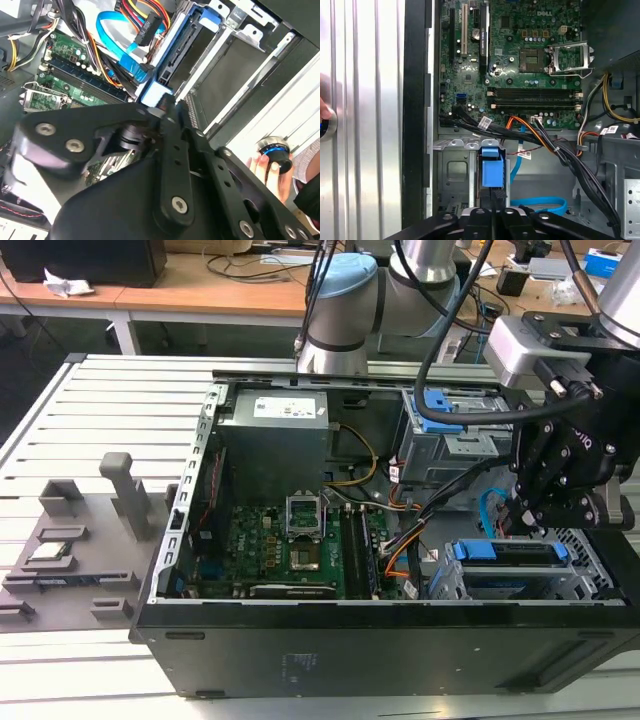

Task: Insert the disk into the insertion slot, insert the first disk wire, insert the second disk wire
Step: 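Insert the disk into the insertion slot, then insert the first disk wire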

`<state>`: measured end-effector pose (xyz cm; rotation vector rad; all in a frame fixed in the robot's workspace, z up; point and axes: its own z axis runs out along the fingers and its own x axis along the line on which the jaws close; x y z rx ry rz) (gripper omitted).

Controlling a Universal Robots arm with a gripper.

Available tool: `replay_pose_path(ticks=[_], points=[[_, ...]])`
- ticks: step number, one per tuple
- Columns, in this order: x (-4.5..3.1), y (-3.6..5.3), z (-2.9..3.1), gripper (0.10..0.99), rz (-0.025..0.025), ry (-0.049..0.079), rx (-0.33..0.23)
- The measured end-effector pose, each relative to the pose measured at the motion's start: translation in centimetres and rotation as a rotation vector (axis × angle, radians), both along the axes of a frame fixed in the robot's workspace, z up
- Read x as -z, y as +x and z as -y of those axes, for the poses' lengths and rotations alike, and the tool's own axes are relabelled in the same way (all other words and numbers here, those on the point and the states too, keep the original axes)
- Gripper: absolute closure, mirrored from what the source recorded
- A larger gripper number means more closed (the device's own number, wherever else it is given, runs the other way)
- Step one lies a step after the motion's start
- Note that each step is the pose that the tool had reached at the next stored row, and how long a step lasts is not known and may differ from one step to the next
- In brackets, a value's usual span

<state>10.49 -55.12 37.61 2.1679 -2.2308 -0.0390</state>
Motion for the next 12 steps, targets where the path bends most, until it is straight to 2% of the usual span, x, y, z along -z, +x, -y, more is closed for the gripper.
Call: replay_pose_path(ticks=[1,8,10,12], points=[[0.01,0.00,0.00,0.973,0.0000,0.000,0.000],[0.03,0.13,0.00,0.980,-0.0001,-0.002,0.000],[0.12,2.05,-0.20,0.980,-0.0001,-0.003,0.000],[0.15,2.83,-0.60,0.980,-0.0001,-0.004,0.000]])
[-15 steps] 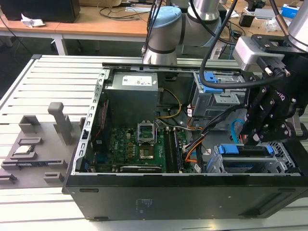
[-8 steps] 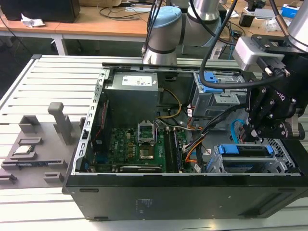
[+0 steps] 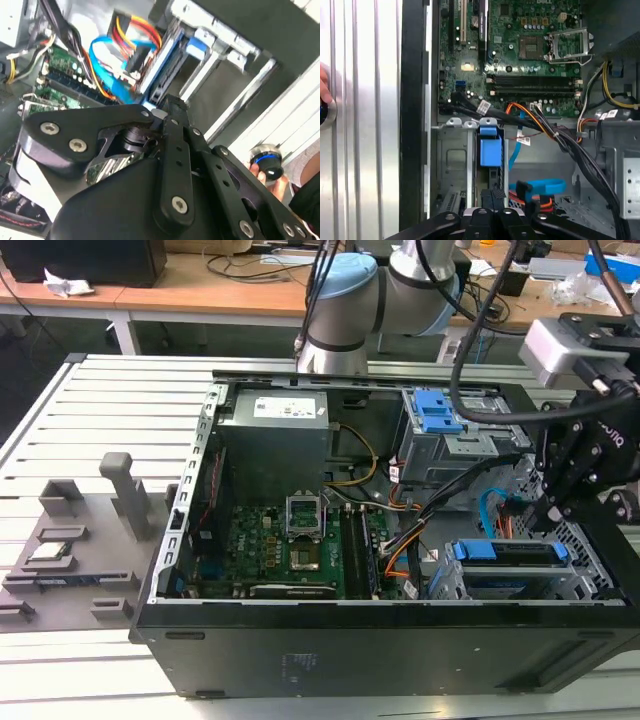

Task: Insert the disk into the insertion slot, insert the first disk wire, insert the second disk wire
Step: 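Insert the first disk wire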

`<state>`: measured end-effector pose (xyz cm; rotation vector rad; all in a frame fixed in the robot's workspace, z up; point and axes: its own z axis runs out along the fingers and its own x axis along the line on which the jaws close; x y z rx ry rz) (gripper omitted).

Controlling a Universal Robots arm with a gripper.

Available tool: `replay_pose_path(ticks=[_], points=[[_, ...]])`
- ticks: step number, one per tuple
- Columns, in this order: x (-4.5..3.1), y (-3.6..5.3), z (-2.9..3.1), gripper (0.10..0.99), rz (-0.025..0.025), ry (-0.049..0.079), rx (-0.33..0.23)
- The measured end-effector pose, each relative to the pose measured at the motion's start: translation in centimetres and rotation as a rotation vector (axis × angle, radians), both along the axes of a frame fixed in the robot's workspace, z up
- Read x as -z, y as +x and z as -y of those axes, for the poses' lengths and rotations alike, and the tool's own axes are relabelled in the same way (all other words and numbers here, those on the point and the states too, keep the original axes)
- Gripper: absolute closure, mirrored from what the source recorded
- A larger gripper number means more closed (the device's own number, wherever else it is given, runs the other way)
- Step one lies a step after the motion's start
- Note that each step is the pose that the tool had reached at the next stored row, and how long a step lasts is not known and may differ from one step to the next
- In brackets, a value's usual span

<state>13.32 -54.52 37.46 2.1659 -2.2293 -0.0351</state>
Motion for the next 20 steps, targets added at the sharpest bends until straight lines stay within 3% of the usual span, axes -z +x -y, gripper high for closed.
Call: replay_pose_path(ticks=[4,10,17,18,20], points=[[0.05,0.71,-1.40,0.980,0.0000,-0.001,0.000],[0.35,1.27,-4.19,0.980,0.0000,-0.010,0.000],[0.55,1.27,-4.43,0.973,0.0000,-0.013,0.000],[0.55,1.27,-4.43,0.851,0.0000,-0.014,0.000],[0.55,1.27,-4.43,0.851,0.0000,-0.014,0.000]])
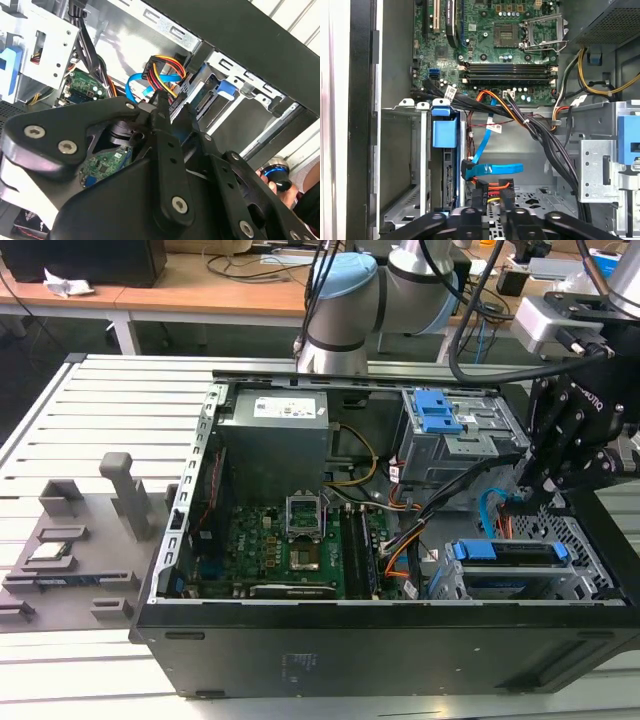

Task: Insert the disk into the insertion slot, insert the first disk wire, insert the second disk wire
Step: 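Insert the first disk wire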

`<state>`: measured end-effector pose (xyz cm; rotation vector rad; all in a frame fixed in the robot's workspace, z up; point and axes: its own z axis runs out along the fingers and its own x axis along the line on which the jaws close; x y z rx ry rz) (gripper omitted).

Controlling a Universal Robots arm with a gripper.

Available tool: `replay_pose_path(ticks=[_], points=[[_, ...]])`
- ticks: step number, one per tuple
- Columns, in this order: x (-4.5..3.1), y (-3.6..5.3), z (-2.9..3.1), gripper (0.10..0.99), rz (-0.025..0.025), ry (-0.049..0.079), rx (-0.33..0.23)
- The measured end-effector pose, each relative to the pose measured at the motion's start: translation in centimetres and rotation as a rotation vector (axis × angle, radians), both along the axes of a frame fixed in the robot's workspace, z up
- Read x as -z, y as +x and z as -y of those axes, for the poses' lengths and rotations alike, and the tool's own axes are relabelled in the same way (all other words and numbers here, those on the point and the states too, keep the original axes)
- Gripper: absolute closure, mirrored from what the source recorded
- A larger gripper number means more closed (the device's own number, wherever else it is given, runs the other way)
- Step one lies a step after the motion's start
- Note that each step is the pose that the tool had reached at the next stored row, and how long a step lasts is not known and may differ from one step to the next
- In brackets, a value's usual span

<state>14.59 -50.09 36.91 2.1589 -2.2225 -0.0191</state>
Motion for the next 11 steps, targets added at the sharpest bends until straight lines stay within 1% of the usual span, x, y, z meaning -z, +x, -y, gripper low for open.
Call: replay_pose_path(ticks=[1,2,3,4,5,8,11], points=[[-0.01,0.00,0.00,0.784,0.0000,-0.001,0.000],[0.00,0.00,0.00,0.784,0.0000,-0.001,0.000],[0.02,0.00,-0.01,0.784,0.0000,-0.005,0.000],[0.10,0.00,0.00,0.784,0.0000,-0.017,0.000],[0.32,0.00,0.00,0.784,0.0000,-0.022,0.000],[0.84,0.00,0.00,0.784,-0.0001,-0.027,0.000],[1.06,0.00,-0.01,0.784,0.0000,-0.034,0.000]])
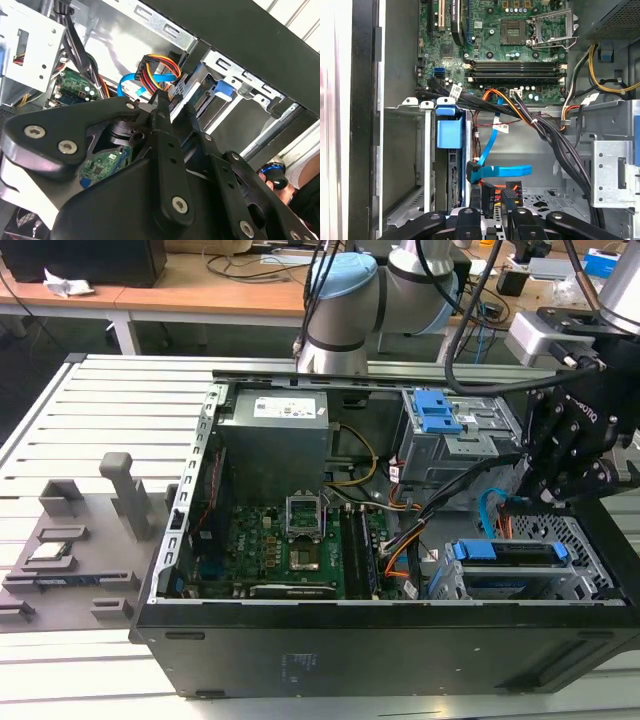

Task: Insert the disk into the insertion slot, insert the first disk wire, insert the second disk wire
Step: 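Insert the first disk wire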

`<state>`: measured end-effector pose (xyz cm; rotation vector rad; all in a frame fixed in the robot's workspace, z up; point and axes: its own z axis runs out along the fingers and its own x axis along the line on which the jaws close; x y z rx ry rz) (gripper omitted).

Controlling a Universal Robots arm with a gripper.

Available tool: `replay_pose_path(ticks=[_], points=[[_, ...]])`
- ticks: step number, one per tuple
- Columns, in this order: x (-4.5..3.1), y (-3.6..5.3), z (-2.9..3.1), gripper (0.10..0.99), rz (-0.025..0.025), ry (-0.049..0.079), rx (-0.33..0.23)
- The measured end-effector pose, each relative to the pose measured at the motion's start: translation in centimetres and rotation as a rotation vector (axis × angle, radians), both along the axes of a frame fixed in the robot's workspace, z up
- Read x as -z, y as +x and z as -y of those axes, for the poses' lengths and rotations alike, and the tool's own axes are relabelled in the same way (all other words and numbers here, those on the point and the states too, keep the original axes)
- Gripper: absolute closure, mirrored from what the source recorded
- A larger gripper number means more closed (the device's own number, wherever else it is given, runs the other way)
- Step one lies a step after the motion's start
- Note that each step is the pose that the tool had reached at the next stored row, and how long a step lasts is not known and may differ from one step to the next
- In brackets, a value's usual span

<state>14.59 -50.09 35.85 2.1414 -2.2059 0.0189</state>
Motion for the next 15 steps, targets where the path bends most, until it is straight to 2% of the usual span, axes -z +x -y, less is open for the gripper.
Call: replay_pose_path(ticks=[4,9,11,15], points=[[0.40,-0.02,0.00,0.784,0.0000,-0.010,0.000],[0.40,-0.02,0.00,0.784,0.0000,-0.015,0.000],[0.40,-0.02,0.00,0.918,0.0000,-0.017,0.000],[0.40,-0.02,0.01,0.918,0.0000,-0.021,0.000]])
